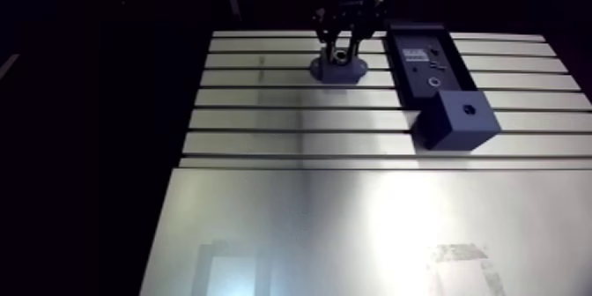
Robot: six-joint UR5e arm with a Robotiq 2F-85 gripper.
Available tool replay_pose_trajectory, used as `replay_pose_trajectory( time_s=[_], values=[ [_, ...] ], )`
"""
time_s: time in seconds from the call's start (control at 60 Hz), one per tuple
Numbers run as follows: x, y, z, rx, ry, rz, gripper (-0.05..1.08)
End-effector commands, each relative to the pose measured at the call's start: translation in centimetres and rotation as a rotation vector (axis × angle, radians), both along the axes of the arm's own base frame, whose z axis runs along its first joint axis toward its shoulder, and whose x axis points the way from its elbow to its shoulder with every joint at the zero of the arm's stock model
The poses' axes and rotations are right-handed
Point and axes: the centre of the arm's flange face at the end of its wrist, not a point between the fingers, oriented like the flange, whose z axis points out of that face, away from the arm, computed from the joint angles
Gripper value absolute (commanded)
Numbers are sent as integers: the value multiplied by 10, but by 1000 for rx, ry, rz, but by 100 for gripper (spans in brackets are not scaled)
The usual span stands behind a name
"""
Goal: Pick up the bearing and press it into the housing until flush.
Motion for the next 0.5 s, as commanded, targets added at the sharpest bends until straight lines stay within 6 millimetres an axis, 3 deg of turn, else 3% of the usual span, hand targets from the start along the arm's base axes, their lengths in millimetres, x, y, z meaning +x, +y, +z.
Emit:
replay_pose_trajectory(
  time_s=[0.017, 0.5],
  values=[
    [-1, 0, 0, 0, 0, 0, 73],
    [0, 3, 2, 0, 1, -3, 73]
  ],
)
